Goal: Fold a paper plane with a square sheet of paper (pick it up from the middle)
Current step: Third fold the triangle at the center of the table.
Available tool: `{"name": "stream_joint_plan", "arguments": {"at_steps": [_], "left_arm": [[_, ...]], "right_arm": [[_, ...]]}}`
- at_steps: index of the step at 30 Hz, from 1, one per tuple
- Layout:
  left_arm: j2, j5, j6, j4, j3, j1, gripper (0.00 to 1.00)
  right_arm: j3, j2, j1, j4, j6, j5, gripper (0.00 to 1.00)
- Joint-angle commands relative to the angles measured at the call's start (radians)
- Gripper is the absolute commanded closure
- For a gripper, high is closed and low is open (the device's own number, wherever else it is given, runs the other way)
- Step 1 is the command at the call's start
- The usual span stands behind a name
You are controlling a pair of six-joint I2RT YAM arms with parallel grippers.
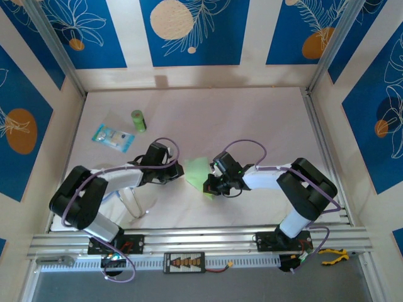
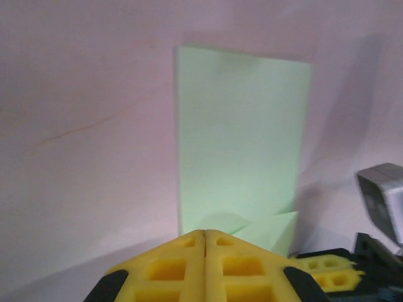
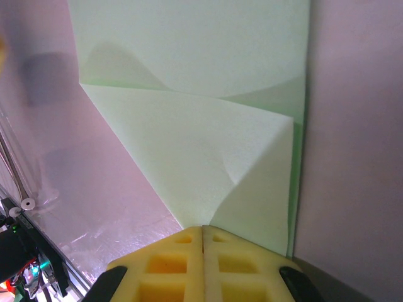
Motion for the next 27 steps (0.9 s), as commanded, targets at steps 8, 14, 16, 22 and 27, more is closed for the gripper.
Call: {"name": "stream_joint_plan", "arguments": {"at_steps": [8,14,16,22,27], "left_arm": [[0.075,0.142,-0.027,0.177,0.012,-0.108,0.93],[0.135,0.051,-0.008,0.106,0.030,-0.108,0.94],[0.149,0.029,0.012,0.075,0.038,-0.106,0.95],[0.198,0.008,0.025,0.050,0.013,-0.102,0.99],[0.211,0.019,0.025,0.060,-0.012,-0.101,1.00]], "right_arm": [[-0.029,0.021,-0.003,-0.119,0.007,0.037,0.98],[-0.017,0.011,-0.006,-0.144,-0.005,0.039,0.97],[-0.005,0.007,-0.006,-0.151,-0.013,0.035,0.97],[0.034,-0.041,-0.006,-0.150,-0.024,0.014,0.94],[0.110,-0.030,0.002,-0.130,-0.049,-0.037,0.92]]}}
